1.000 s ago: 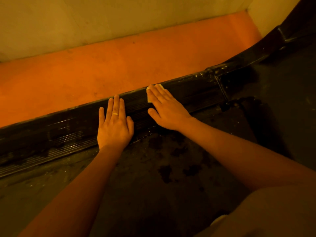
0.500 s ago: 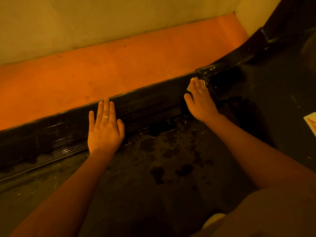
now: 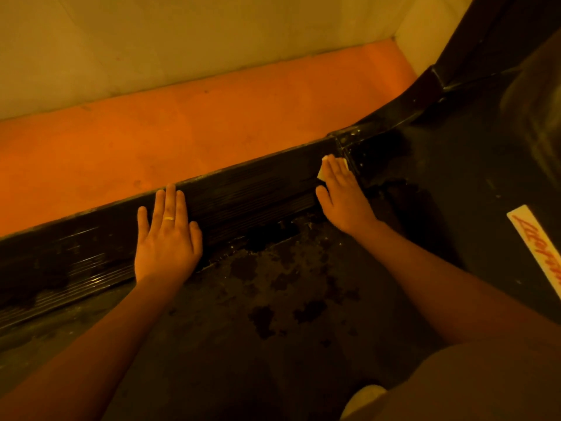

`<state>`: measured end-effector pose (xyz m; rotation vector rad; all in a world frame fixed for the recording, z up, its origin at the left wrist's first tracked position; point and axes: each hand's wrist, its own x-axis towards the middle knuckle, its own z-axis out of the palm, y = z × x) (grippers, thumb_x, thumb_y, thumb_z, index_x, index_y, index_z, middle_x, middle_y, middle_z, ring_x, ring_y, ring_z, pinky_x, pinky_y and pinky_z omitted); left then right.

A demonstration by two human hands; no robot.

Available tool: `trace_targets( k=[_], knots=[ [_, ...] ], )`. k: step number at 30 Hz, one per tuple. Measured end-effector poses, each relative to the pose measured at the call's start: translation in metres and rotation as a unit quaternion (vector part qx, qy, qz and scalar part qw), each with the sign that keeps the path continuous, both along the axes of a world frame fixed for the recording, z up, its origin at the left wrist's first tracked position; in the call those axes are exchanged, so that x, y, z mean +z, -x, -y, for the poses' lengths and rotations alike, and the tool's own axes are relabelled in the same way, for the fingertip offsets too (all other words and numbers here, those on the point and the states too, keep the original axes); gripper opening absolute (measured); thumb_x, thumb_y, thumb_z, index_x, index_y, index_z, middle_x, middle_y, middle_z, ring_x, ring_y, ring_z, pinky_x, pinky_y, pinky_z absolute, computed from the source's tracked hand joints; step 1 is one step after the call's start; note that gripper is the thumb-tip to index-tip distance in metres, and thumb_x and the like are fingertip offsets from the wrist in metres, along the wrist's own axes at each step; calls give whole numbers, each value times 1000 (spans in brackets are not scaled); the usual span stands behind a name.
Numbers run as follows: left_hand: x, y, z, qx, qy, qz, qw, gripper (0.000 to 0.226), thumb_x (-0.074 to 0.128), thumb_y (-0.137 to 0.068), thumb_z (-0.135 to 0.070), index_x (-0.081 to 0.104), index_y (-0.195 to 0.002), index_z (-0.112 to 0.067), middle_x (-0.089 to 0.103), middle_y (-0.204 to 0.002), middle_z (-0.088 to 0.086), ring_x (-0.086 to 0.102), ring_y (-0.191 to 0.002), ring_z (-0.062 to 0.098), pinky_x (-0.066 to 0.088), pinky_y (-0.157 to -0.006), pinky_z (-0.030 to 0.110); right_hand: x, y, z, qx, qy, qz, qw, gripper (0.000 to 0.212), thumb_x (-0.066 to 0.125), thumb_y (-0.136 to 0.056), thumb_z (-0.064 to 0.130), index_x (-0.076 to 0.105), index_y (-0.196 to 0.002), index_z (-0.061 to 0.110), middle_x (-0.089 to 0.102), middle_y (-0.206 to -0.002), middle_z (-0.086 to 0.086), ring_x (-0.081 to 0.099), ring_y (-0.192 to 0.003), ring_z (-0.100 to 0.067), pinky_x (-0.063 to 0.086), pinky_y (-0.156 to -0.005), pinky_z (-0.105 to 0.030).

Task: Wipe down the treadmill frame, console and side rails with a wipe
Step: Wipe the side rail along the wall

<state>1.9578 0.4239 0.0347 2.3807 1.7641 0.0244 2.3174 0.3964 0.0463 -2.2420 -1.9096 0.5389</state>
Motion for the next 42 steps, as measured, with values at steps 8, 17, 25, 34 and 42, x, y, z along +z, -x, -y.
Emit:
trace_targets(
  k=[8,17,25,34,42],
  knots=[
    [-6,-48,-6,-38,0,6,999,69,11,-101,-44,14,-160,-7,4,-168,9,0,-156,22,7,-125,51,13,-19,4,-17,-110,12,994,40,53,-101,4,51,-141,2,50,-146,-19,42,-141,-33,41,-112,-50],
    [-7,-48,-5,-35,-11,14,999,69,15,-101,-42,18,-159,-5,11,-167,11,5,-155,23,7,-125,51,8,-38,0,75,-139,114,981,35,76,-82,1,67,-116,3,71,-112,-16,69,-106,-29,62,-79,-43],
    [-5,-49,-5,-33,-14,24,999,70,18,-99,-41,21,-158,-3,14,-167,12,9,-155,25,5,-123,50,17,-67,-11,-32,-294,121,947,11,68,-90,3,70,-101,1,71,-95,-12,69,-78,-22,59,-66,-31],
    [-6,-49,-5,-30,-18,18,999,70,19,-99,-40,21,-158,-2,13,-167,12,8,-155,25,7,-124,52,11,-81,3,24,9,47,999,60,25,-107,41,14,-159,12,5,-167,-4,-6,-152,-13,-2,-124,-36],
    [-6,-49,-4,-33,-20,18,999,70,19,-99,-40,22,-157,-2,14,-167,12,9,-155,26,9,-124,53,27,-81,-75,39,105,64,992,69,23,-107,49,4,-159,9,-3,-167,-8,-10,-153,-20,-7,-123,-38]
  ],
)
